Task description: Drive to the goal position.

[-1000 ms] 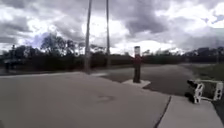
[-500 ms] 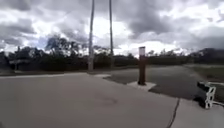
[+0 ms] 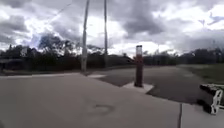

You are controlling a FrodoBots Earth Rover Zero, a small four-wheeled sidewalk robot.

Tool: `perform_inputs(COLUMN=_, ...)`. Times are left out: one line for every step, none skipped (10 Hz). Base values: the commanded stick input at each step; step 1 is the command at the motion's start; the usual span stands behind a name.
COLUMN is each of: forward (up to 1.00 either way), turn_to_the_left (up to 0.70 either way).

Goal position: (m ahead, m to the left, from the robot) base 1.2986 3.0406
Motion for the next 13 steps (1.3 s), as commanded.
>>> perform_inputs(forward=0.71, turn_to_the_left=-0.36)
perform_inputs(forward=0.72, turn_to_the_left=-0.36)
perform_inputs(forward=0.72, turn_to_the_left=-0.36)
perform_inputs(forward=0.73, turn_to_the_left=-0.36)
perform_inputs(forward=0.73, turn_to_the_left=-0.37)
perform_inputs(forward=0.74, turn_to_the_left=-0.37)
perform_inputs(forward=0.00, turn_to_the_left=0.00)
perform_inputs(forward=0.00, turn_to_the_left=0.00)
perform_inputs(forward=-0.04, turn_to_the_left=0.03)
perform_inputs(forward=-0.11, turn_to_the_left=0.09)
perform_inputs(forward=-0.18, turn_to_the_left=0.14)
perform_inputs(forward=-0.35, turn_to_the_left=0.28)
perform_inputs(forward=-0.56, turn_to_the_left=0.43)
